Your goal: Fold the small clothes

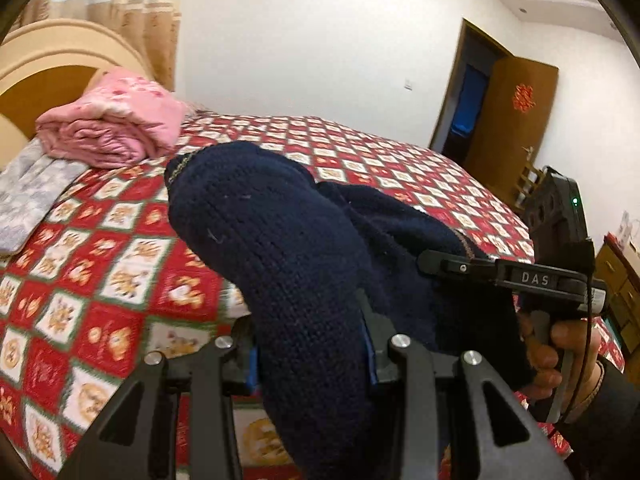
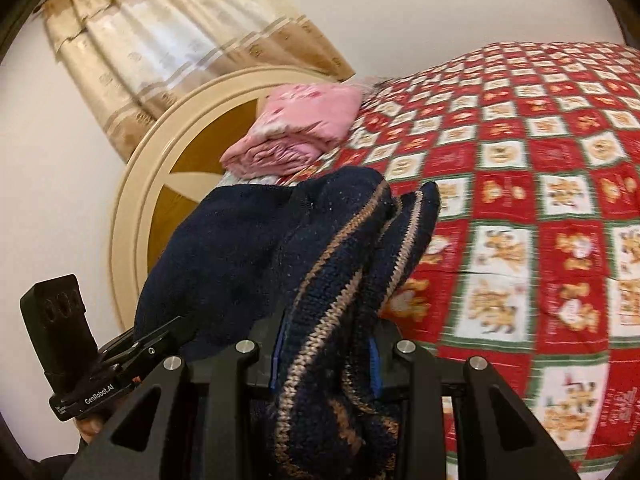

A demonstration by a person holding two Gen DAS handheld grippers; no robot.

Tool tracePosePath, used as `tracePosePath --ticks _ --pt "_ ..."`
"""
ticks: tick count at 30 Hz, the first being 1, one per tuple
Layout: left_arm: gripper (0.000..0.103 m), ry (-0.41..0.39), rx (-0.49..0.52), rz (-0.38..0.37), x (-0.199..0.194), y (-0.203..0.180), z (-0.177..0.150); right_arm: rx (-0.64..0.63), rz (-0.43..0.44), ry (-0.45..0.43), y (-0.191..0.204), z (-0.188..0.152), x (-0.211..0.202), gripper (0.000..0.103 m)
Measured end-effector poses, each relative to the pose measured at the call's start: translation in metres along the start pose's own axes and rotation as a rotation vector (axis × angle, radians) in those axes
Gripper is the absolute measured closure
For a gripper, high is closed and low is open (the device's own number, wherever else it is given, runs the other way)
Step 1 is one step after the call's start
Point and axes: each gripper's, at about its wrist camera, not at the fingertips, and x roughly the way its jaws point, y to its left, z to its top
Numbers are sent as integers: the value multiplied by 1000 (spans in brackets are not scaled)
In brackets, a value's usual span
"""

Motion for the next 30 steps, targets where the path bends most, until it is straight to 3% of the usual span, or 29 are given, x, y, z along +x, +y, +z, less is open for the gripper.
tracePosePath --ticks 18,30 --pt "65 -39 -132 95 -44 88 -23 -87 78 118 77 -6 96 70" --pt "65 -30 -191 154 -52 125 -41 -110 95 185 100 -15 142 70"
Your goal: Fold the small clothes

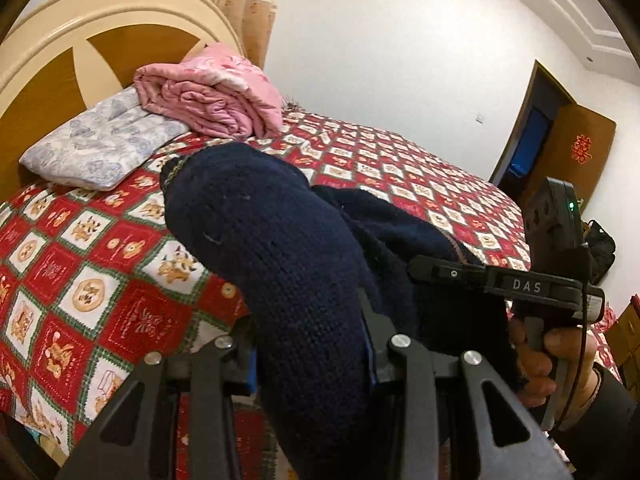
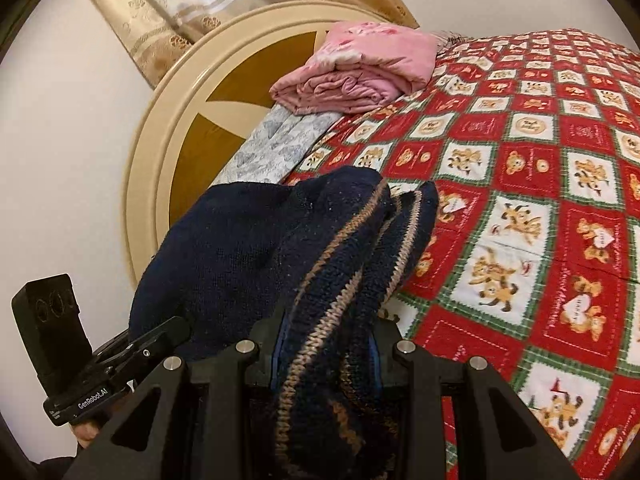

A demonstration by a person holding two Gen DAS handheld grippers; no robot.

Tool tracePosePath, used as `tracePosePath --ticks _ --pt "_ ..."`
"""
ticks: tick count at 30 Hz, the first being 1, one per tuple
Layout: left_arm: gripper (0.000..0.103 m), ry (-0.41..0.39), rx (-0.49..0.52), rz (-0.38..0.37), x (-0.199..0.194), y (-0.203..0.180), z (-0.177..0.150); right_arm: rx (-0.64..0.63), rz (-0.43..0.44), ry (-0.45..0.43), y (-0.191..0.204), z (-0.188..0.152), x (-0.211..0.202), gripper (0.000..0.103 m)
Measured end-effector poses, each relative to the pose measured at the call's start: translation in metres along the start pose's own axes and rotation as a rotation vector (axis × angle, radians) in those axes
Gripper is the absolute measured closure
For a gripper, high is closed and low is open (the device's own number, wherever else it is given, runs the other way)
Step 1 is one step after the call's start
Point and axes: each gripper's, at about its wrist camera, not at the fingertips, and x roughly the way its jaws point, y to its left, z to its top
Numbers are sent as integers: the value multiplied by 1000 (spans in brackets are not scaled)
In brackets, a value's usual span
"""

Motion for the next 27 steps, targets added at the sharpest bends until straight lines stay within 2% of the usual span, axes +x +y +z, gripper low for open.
tracePosePath --ticks 22,27 --pt "64 44 -60 17 14 37 -14 10 17 70 -6 -6 44 70" --pt "64 81 -75 30 24 50 -24 33 -4 101 -19 -8 58 70"
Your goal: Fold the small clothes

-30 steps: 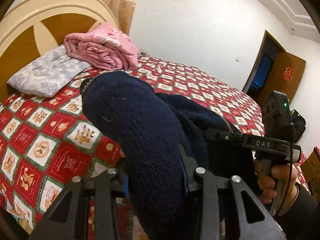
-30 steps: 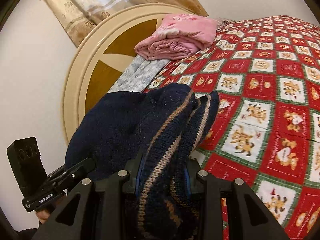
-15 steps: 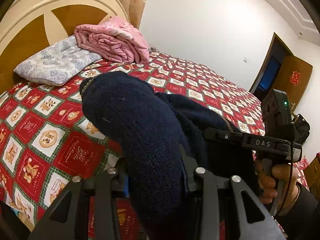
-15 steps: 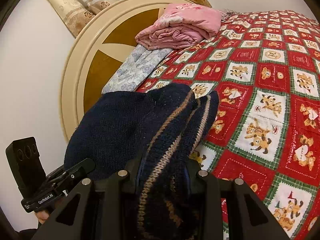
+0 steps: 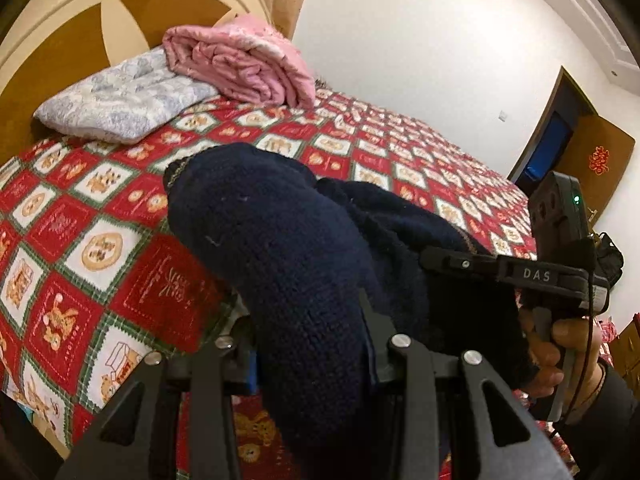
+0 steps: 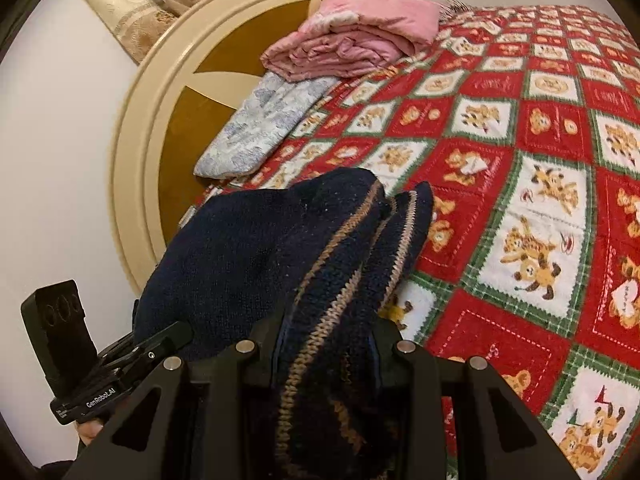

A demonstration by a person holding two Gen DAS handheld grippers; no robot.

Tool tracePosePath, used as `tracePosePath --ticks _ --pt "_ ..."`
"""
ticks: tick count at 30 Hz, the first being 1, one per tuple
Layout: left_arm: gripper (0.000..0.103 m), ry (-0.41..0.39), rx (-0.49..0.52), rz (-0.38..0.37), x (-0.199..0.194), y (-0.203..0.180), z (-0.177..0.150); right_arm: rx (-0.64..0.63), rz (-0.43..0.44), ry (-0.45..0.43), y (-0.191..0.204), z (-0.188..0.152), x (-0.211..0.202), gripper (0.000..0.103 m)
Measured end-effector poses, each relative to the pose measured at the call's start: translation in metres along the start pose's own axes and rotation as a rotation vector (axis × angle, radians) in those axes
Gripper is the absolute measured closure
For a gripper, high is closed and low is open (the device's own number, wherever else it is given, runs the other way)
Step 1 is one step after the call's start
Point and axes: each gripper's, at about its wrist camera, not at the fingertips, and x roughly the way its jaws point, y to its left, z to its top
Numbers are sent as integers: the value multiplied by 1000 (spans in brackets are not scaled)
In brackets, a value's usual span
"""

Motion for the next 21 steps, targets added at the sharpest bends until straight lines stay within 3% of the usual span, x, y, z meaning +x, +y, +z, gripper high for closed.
tracePosePath --ticks 6,10,13,16,18,21 --pt "62 44 -47 8 18 23 -18 14 -35 34 -15 -3 13 69" --pt "56 25 -38 -5 20 28 -27 48 -53 61 -27 -4 20 66" --pt "51 13 -48 -13 23 34 -34 70 -62 82 -35 -5 23 59" --pt "45 -3 -68 -10 22 34 -41 65 -110 87 -35 -6 20 46" --pt "36 -10 -96 15 17 36 -43 67 -135 62 -33 -6 8 42" --pt "36 -6 -107 49 2 34 -46 35 -214 8 -27 -11 -19 41"
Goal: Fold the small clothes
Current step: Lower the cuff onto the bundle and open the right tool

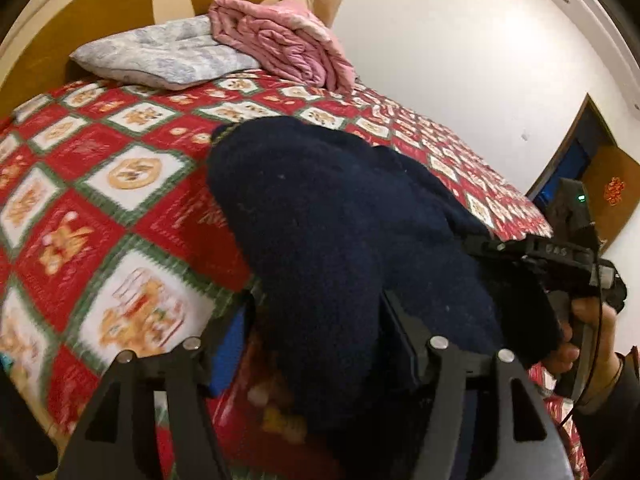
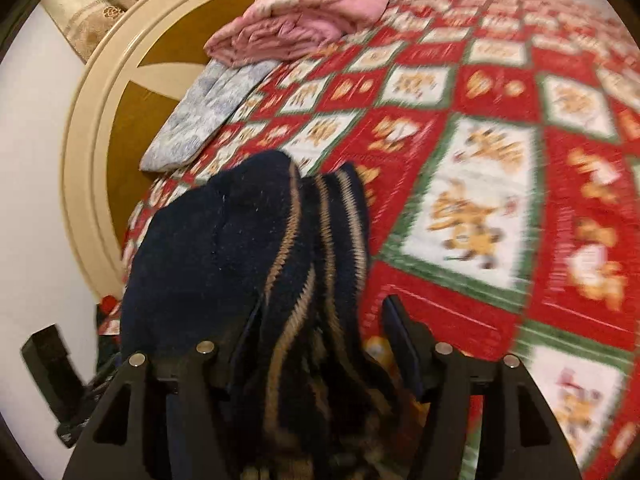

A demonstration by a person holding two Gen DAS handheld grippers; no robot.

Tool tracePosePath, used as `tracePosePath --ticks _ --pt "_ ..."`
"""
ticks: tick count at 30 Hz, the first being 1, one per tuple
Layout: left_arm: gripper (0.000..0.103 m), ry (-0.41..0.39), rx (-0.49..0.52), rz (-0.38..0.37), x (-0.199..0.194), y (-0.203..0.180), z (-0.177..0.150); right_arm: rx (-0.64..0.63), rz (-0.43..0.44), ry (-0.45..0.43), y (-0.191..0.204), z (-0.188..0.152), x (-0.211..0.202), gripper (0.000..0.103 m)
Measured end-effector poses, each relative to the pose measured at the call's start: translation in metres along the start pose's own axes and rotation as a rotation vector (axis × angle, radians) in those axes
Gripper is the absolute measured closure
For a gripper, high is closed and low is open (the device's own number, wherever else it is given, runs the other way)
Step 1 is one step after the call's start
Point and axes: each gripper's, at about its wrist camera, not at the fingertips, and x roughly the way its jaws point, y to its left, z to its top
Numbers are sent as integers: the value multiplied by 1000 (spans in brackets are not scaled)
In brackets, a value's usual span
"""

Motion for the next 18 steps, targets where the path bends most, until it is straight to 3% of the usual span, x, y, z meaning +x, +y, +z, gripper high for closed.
tracePosePath --ticks 5,9,14,15,18 --pt "35 -33 79 113 -37 -12 -10 -34 -114 -121 14 -18 -53 41" --pt "35 -55 103 128 -61 -16 -18 -139 -166 -156 53 -40 -73 39" --pt "29 -106 93 143 -87 -20 -17 -285 -270 -270 109 -78 -100 35" --pt "25 -122 95 146 -93 -22 -17 -297 -296 -301 116 -85 -106 29" --pt "12 -191 112 149 -115 -29 -16 -319 -312 -372 134 -97 -126 27"
